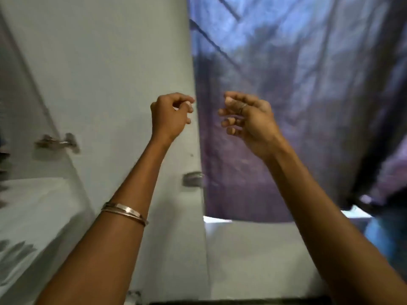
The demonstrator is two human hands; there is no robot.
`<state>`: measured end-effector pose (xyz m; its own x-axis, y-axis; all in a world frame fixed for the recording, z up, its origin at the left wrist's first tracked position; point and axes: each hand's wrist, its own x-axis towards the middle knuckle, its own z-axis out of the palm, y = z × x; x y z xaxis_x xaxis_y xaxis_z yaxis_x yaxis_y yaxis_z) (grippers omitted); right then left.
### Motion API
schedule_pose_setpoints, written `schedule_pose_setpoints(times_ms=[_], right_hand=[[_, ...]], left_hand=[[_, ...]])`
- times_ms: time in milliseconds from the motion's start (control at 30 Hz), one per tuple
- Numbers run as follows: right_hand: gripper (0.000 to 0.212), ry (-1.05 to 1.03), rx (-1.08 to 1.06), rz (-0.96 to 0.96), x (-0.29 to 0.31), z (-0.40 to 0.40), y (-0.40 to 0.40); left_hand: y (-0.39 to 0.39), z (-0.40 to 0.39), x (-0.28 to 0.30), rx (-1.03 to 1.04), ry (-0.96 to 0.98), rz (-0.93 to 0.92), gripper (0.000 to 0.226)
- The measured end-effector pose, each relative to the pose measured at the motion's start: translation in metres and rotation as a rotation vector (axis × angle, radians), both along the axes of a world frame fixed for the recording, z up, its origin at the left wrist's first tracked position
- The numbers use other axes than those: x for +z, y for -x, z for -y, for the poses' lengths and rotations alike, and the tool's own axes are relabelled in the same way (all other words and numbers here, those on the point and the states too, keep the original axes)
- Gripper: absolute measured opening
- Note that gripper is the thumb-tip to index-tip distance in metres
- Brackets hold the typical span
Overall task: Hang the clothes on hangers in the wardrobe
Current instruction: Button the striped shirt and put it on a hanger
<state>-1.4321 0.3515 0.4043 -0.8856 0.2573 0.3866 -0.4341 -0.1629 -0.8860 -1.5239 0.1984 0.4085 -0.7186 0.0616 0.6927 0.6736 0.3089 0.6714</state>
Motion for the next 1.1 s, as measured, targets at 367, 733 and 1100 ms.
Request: schedule_pose_setpoints(times_ms=[367, 733, 1100], right_hand=[[0.016, 0.068, -0.813, 0.186, -0.144, -0.208, -0.273], [0.024, -0.141, -1.532, 0.606, -0.306, -0.363, -0.548], [0.016, 0.172, -1.852, 0.920, -0.409, -0.415, -0.764]], left_hand=[[-0.209, -0.308, -0.168, -0.798, -0.039, 0.510, 0.016], [-0.471, -0.534, -0.299, -1.213, 0.423, 0.501, 0.021], [-0.670, -0.676, -0.421, -1.491, 0.995, 0.631, 0.053]])
